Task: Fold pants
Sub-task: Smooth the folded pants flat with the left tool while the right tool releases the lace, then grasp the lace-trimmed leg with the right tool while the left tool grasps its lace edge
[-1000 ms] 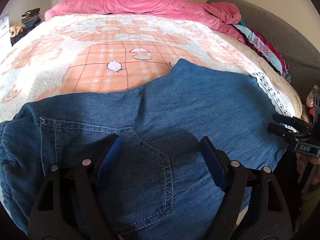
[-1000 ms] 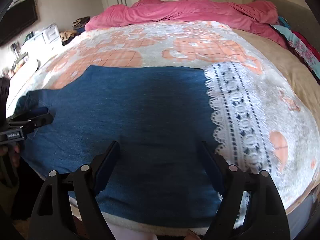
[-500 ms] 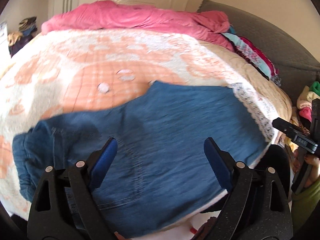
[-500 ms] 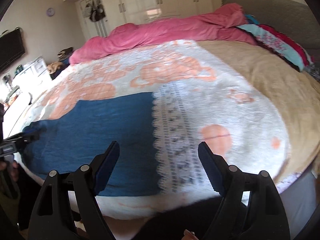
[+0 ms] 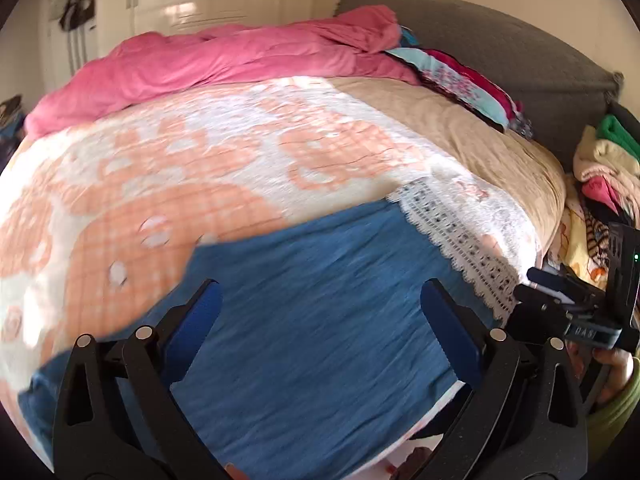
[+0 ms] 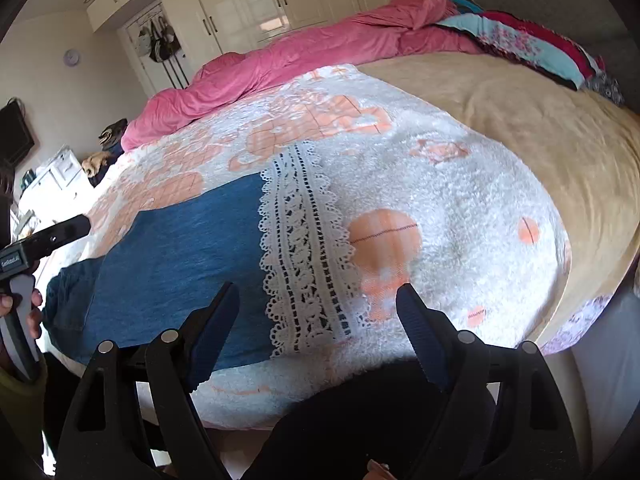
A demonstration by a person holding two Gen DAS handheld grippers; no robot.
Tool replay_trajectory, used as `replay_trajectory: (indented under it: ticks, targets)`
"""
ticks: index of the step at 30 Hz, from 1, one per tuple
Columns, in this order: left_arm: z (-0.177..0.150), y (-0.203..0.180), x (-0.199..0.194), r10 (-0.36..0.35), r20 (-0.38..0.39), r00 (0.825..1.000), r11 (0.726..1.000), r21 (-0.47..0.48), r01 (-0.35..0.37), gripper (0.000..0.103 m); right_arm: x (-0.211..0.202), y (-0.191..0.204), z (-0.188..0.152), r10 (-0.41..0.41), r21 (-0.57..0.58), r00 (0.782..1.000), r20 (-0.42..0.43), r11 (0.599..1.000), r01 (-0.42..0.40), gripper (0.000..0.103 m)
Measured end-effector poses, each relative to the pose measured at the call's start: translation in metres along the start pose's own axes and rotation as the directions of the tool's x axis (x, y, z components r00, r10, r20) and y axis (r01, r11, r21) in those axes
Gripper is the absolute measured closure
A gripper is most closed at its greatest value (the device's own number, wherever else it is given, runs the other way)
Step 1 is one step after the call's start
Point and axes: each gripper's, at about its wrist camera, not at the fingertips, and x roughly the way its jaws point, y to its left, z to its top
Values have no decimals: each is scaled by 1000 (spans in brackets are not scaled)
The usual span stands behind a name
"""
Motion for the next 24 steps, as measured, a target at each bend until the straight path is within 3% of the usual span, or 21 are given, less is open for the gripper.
replay_trajectory:
  ticks: [8,24]
  targets:
    - [32,-33,43,-17,-49,999,994,110,22,10,9,2,-3,29,12,999,-22,1000,-29,23]
    - [70,-36,140,-126,-181,975,987,79,142,10,34,-4,-2,85,102,994,-75,992,-77,22]
